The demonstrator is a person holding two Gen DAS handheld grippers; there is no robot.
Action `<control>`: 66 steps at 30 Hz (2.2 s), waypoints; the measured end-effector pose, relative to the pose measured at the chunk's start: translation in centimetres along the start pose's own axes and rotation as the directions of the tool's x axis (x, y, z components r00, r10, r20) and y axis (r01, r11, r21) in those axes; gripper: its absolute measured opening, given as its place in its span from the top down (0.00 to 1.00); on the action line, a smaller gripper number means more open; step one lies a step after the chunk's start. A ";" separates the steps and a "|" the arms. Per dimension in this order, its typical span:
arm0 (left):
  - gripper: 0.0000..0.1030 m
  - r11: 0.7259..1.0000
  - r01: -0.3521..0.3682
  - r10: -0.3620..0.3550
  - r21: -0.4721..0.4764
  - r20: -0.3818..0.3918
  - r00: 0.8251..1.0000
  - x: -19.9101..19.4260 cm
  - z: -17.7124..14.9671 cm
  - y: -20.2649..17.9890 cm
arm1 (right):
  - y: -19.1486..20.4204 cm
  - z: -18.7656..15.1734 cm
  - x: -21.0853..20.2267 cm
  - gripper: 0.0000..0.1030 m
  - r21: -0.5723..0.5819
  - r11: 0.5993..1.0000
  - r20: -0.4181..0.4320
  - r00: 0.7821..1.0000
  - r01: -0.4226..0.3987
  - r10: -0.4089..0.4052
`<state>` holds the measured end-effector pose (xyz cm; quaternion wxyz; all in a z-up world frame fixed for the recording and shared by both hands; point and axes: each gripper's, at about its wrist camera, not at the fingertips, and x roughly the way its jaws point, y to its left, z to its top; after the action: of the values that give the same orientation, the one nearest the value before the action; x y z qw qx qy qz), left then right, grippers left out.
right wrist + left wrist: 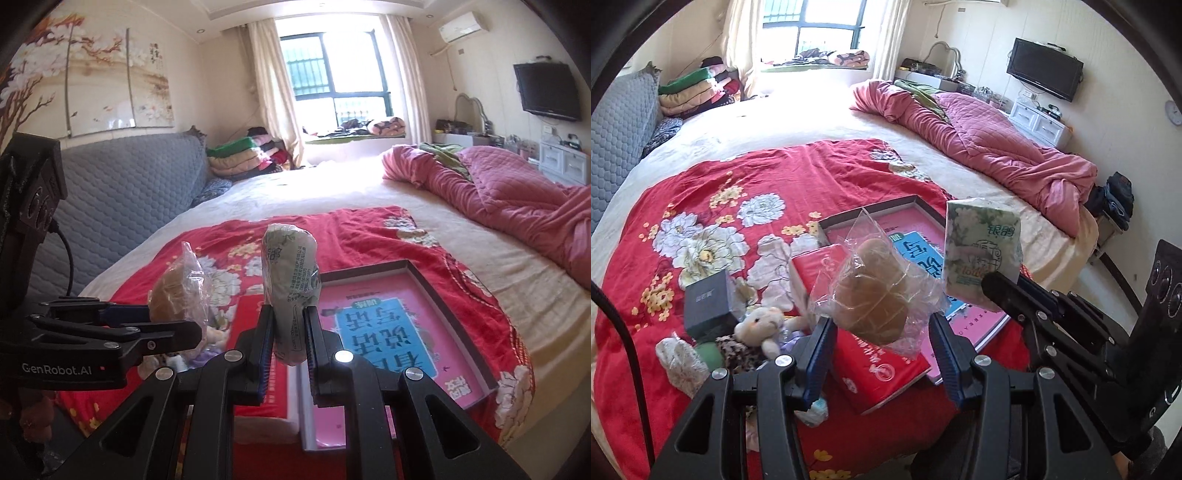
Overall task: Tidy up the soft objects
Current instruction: 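Lift the bread bag with the left gripper while the right carries the tissue pack toward the pink tray, then lower and open the left gripper into the pink tray while the right releases the tissue pack there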
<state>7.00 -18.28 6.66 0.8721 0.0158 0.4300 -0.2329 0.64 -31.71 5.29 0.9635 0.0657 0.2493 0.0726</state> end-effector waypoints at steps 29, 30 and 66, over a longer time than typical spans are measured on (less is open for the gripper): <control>0.50 0.987 0.020 0.034 0.160 -0.326 0.945 14.7 -0.2 -7.1 | -12.5 -5.4 4.4 0.84 0.361 0.916 -0.260 0.962 0.175 -0.082; 0.50 0.986 0.019 0.036 0.163 -0.329 0.944 14.9 -0.3 -7.2 | -12.6 -5.4 4.5 0.84 0.358 0.917 -0.266 0.961 0.176 -0.081; 0.45 0.971 0.005 0.087 0.241 -0.369 0.925 16.8 -1.2 -9.4 | -14.6 -5.4 3.4 0.73 0.335 0.880 -0.275 0.928 0.338 -0.252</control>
<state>10.96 -32.94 -5.19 0.7697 0.1734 0.5583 -0.2566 2.45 -44.92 -3.38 0.8982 0.2016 0.3723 -0.1181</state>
